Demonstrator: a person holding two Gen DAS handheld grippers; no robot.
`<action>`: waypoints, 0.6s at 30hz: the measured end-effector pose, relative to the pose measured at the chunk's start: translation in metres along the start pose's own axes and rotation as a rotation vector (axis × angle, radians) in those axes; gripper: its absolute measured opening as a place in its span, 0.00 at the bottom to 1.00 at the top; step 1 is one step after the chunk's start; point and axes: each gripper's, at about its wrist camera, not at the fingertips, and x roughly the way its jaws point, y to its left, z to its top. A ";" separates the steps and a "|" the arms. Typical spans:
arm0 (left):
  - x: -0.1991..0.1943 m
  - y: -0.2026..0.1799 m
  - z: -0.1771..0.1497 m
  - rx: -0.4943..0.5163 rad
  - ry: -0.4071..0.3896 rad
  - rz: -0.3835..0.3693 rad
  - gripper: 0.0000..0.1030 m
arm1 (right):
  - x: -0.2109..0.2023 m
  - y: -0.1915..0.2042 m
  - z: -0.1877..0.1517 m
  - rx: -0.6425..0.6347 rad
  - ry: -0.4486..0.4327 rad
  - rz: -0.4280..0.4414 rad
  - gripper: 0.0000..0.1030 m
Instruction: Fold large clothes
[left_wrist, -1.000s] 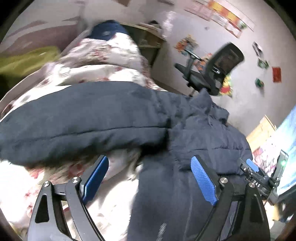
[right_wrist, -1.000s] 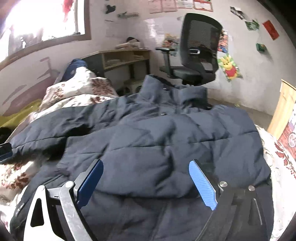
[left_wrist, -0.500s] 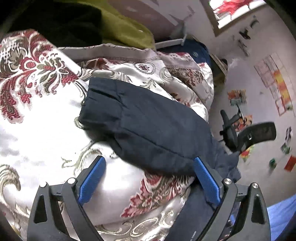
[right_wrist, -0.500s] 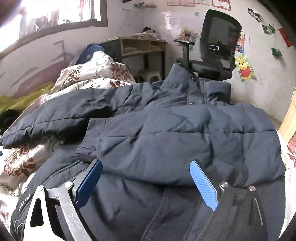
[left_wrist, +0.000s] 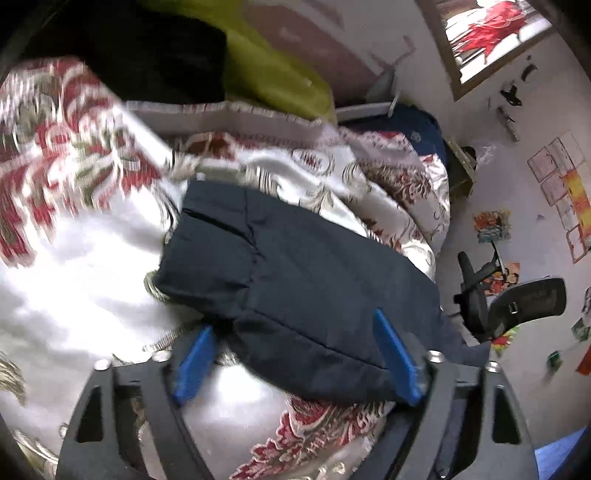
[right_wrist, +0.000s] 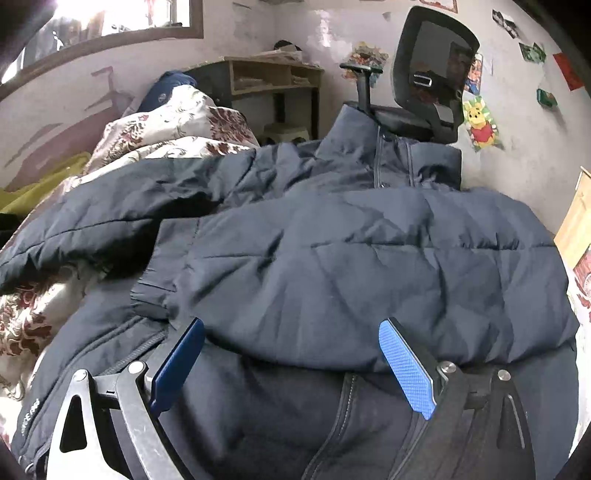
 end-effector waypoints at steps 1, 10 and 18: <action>-0.004 -0.003 0.001 0.027 -0.027 0.013 0.59 | 0.000 -0.001 -0.001 0.001 0.002 0.001 0.93; -0.042 -0.060 -0.002 0.283 -0.227 -0.059 0.18 | -0.007 -0.003 -0.002 -0.021 0.000 0.000 0.93; -0.100 -0.158 -0.051 0.649 -0.354 -0.344 0.15 | -0.032 -0.017 0.001 -0.019 -0.032 -0.011 0.93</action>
